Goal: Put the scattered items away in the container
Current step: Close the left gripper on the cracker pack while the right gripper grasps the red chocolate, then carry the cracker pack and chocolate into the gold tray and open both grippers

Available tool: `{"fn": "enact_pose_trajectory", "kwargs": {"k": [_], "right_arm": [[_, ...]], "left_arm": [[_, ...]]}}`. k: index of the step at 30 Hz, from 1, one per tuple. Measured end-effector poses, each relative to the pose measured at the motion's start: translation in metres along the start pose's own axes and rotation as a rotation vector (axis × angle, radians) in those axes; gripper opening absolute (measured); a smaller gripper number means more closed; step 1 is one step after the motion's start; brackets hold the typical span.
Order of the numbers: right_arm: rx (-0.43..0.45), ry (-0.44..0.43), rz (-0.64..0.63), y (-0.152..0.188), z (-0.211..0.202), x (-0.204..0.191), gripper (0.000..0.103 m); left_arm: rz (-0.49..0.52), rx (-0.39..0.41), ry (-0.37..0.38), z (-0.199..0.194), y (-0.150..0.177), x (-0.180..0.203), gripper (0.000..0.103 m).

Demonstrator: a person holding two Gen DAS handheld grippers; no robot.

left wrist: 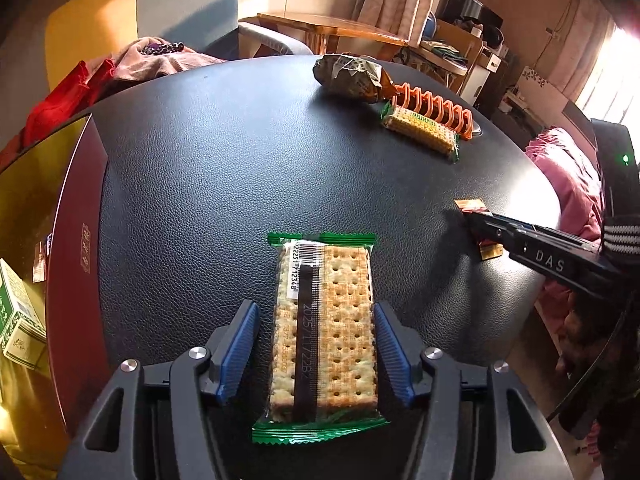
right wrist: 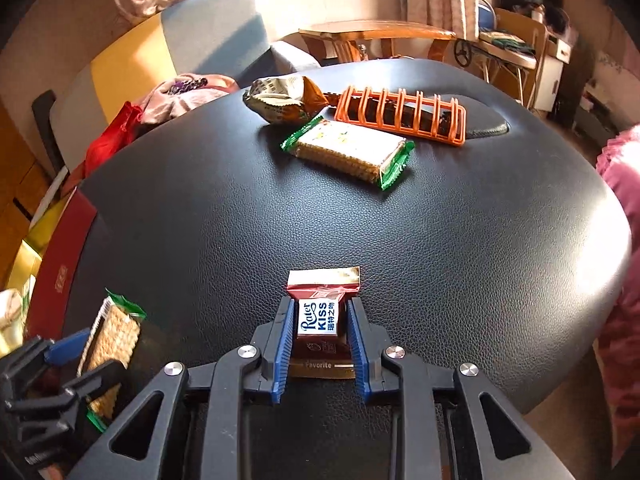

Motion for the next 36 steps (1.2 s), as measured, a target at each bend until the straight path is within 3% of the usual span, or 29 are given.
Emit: {"fn": "enact_pose_trajectory", "kwargs": {"k": [9, 13, 18, 21, 23, 26, 36], "right_arm": [[-0.005, -0.013, -0.020, 0.002, 0.002, -0.002, 0.034], [-0.004, -0.038, -0.019, 0.002, 0.004, -0.006, 0.049], [0.000, -0.037, -0.019, 0.002, 0.005, -0.012, 0.060], [0.003, 0.002, -0.042, 0.003, 0.006, -0.016, 0.056], [0.008, 0.037, -0.067, 0.003, 0.005, -0.016, 0.033], [0.015, 0.027, -0.049, 0.002, 0.004, -0.009, 0.027], [0.022, -0.082, 0.015, 0.007, -0.007, -0.003, 0.025]], "left_arm": [[0.048, -0.020, -0.052, 0.008, -0.007, 0.007, 0.060], [0.056, -0.010, -0.089, 0.007, -0.006, 0.006, 0.049], [0.044, 0.006, -0.086, 0.005, -0.004, 0.001, 0.048], [0.032, 0.013, -0.075, 0.003, -0.003, 0.000, 0.048], [0.022, 0.016, -0.063, 0.001, -0.002, -0.002, 0.048], [0.018, 0.017, -0.063, -0.001, 0.001, -0.002, 0.048], [0.006, 0.046, -0.045, -0.013, 0.004, -0.001, 0.048]]}}
Point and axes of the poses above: each gripper's, at about its wrist camera, not at the fingertips, and z roughly the way its jaws point, x to its right, y to its underside, the point moved 4 cm from there along z, roughly the way its jaws point, and after that the axes turned 5 degrees about z, right-handed, at the moved point
